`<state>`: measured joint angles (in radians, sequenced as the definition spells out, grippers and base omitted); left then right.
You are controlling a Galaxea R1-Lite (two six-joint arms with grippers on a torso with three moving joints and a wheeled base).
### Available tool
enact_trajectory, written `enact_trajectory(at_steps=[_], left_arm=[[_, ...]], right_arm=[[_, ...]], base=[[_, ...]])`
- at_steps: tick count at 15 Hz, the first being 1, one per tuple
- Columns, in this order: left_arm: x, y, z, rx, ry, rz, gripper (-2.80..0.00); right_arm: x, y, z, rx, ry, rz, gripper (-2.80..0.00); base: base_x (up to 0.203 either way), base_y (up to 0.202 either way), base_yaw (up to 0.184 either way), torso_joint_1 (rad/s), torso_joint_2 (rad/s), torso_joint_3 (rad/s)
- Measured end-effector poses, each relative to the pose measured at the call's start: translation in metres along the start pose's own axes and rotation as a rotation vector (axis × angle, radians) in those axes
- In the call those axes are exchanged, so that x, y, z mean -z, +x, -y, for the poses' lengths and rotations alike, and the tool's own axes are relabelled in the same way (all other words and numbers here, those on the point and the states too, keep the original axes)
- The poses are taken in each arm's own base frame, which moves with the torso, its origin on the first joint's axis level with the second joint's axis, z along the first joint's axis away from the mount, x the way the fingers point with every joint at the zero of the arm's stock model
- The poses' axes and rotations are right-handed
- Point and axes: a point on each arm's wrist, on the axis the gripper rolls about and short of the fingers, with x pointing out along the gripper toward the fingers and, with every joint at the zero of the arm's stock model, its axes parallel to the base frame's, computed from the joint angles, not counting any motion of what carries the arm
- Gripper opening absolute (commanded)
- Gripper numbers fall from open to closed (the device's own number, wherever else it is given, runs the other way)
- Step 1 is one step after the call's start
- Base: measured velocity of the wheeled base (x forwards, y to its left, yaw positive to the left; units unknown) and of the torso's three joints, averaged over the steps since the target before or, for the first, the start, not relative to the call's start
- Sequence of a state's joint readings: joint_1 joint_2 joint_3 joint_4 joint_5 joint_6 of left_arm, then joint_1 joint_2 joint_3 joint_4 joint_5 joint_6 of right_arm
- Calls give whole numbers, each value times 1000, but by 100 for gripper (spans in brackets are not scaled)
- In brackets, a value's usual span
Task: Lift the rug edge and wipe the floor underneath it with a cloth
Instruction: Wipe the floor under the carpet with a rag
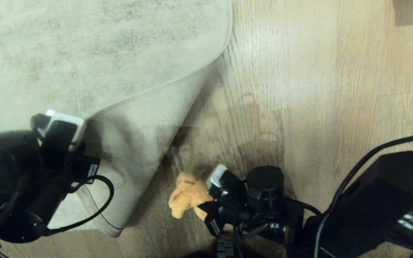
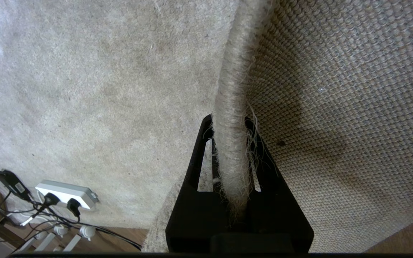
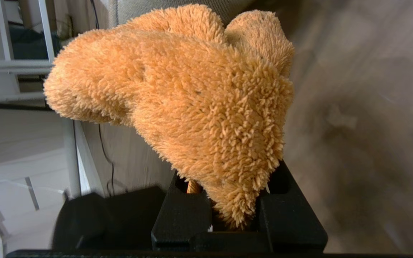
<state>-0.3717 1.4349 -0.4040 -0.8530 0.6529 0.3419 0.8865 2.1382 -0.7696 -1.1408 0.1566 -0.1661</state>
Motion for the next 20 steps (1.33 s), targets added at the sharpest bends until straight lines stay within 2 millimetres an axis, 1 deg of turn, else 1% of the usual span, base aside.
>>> enact_trajectory(at_steps=[3, 5, 7, 9, 12, 14, 17, 20], left_arm=[[0, 0, 2, 7, 3, 0, -280], [2, -2, 4, 17, 10, -3, -280], [6, -4, 6, 26, 19, -9, -280], [6, -4, 8, 23, 8, 9, -280], [5, -2, 10, 21, 4, 24, -280], [5, -1, 11, 22, 6, 22, -280], [5, -1, 11, 22, 6, 26, -280], [5, -2, 11, 22, 6, 26, -280]], right_arm=[[7, 36, 2, -7, 0, 32, -280], [5, 54, 11, 10, 0, 66, -280], [2, 64, 30, 52, 2, 93, -280], [-4, 67, 53, 103, 4, 114, -280], [-18, 59, 89, 183, 4, 149, -280], [-30, 47, 114, 244, 2, 171, -280], [-54, 21, 150, 332, -5, 210, -280], [-83, -11, 171, 404, -18, 247, -280]], base=[[0, 0, 0, 0, 0, 0], [0, 0, 0, 0, 0, 0], [0, 0, 0, 0, 0, 0], [0, 0, 0, 0, 0, 0], [0, 0, 0, 0, 0, 0], [0, 0, 0, 0, 0, 0], [0, 0, 0, 0, 0, 0], [0, 0, 0, 0, 0, 0]])
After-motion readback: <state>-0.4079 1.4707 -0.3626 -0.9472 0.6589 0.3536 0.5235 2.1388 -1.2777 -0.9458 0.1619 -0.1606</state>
